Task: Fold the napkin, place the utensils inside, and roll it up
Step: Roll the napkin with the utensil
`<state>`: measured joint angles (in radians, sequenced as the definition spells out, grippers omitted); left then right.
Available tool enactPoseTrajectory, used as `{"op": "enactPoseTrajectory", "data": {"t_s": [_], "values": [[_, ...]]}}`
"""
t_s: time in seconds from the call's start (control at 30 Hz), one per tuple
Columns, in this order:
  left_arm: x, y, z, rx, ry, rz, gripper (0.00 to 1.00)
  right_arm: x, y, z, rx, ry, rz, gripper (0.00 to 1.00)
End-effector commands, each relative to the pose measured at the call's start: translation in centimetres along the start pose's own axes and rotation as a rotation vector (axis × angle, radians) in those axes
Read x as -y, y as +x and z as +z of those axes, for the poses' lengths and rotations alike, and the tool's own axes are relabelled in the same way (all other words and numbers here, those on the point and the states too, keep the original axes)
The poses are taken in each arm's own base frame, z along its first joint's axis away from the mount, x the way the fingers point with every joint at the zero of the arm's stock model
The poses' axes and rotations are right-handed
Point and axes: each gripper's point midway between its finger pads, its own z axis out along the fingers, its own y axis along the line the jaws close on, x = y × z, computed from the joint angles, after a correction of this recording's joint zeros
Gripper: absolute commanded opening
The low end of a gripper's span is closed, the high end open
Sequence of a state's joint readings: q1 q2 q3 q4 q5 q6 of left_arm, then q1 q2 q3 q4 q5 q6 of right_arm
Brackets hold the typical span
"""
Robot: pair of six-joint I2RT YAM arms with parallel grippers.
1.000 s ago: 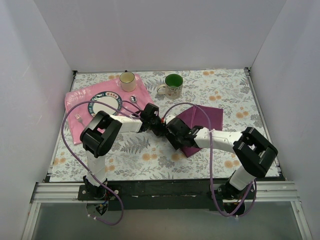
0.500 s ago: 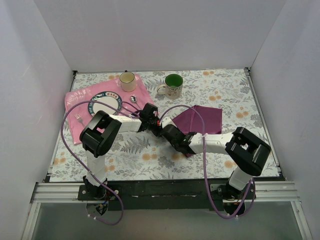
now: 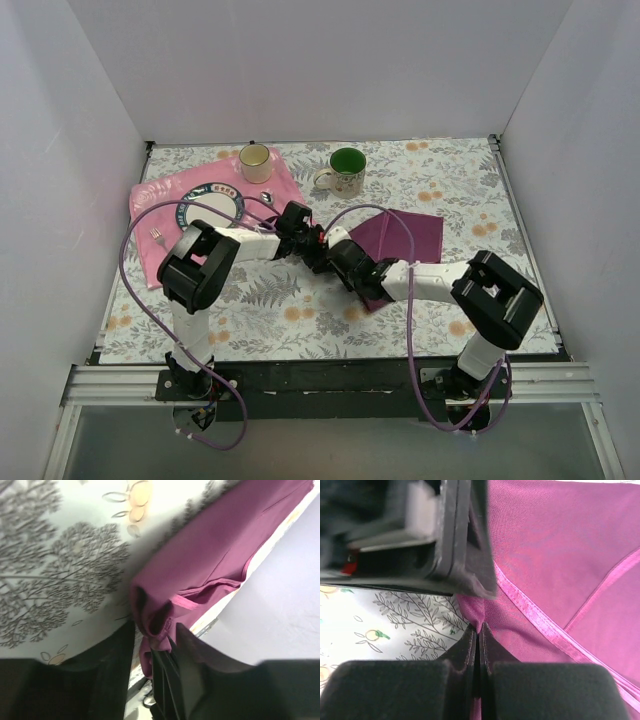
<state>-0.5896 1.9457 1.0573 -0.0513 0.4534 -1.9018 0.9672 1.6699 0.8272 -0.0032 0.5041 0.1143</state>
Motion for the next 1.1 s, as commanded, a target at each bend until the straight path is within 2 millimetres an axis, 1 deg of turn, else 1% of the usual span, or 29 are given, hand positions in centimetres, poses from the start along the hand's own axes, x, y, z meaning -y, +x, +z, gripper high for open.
{"op": "enactPoseTrajectory", "data": {"t_s": [0.0, 0.2, 0.23, 0.27, 0.33, 0.4, 0.43, 0.47, 0.5, 0.57, 0.63, 0.67, 0.7, 0.77, 0.87, 0.9, 0.93, 1.0, 1.07], "values": [[1.4, -1.2, -1.3, 0.052, 0.017, 0.118, 0.43, -2.8, 4.1, -0.1, -0.143, -0.222, 0.076, 0.01], [1.9, -1.9, -2.7, 0.103, 0.025, 0.186, 0.57, -3.3, 3.6, -0.5, -0.154, -0.378, 0.185, 0.01], [1.5, -1.7, -2.8, 0.101, 0.016, 0.191, 0.58, -3.1, 3.5, -0.6, -0.15, -0.393, 0.209, 0.01], [1.8, -2.0, -3.3, 0.121, 0.022, 0.2, 0.61, -3.2, 3.4, -0.8, -0.159, -0.447, 0.241, 0.01], [1.7, -1.9, -3.5, 0.125, 0.02, 0.205, 0.64, -3.3, 3.7, -0.8, -0.17, -0.484, 0.264, 0.01], [1.4, -1.7, -3.4, 0.114, 0.017, 0.198, 0.69, -3.3, 3.0, -0.8, -0.146, -0.547, 0.306, 0.01], [1.2, -1.6, -3.3, 0.106, 0.014, 0.192, 0.71, -3.4, 3.1, -0.8, -0.15, -0.566, 0.321, 0.01], [1.1, -1.5, -3.0, 0.095, 0.011, 0.178, 0.79, -3.3, 3.0, -1.0, -0.152, -0.609, 0.353, 0.01], [0.9, -1.4, -2.8, 0.088, 0.006, 0.17, 0.8, -3.3, 2.7, -1.0, -0.142, -0.633, 0.365, 0.01], [1.2, -1.4, -2.6, 0.086, 0.008, 0.163, 0.8, -3.3, 2.6, -1.1, -0.14, -0.682, 0.39, 0.01], [1.1, -1.5, -2.2, 0.088, -0.006, 0.148, 0.8, -3.4, 2.6, -1.0, -0.143, -0.719, 0.416, 0.01], [1.6, -1.4, -1.9, 0.088, -0.002, 0.154, 0.79, -3.3, 2.5, -1.1, -0.14, -0.752, 0.436, 0.01], [1.1, -1.4, -1.4, 0.088, -0.028, 0.15, 0.78, -3.2, 2.7, -0.9, -0.148, -0.762, 0.453, 0.01], [1.1, -1.1, -1.1, 0.082, -0.043, 0.148, 0.77, -2.7, 2.6, -0.8, -0.138, -0.79, 0.486, 0.01], [0.8, -0.9, -0.8, 0.106, -0.073, 0.151, 0.76, -2.2, 2.8, -0.4, -0.137, -0.81, 0.516, 0.01], [0.4, -0.7, -0.8, 0.109, -0.096, 0.144, 0.76, -2.1, 3.0, -0.2, -0.14, -0.811, 0.528, 0.01], [0.1, -1.0, -0.8, 0.133, -0.116, 0.126, 0.75, -1.8, 3.0, -0.1, -0.138, -0.819, 0.548, 0.01], [-0.5, -0.6, -0.6, 0.146, -0.147, 0.105, 0.74, -1.6, 3.1, 0.1, -0.133, -0.823, 0.559, 0.01], [-0.8, -0.4, -0.2, 0.142, -0.159, 0.083, 0.67, -1.6, 2.8, 0.1, -0.119, -0.833, 0.557, 0.01]]}}
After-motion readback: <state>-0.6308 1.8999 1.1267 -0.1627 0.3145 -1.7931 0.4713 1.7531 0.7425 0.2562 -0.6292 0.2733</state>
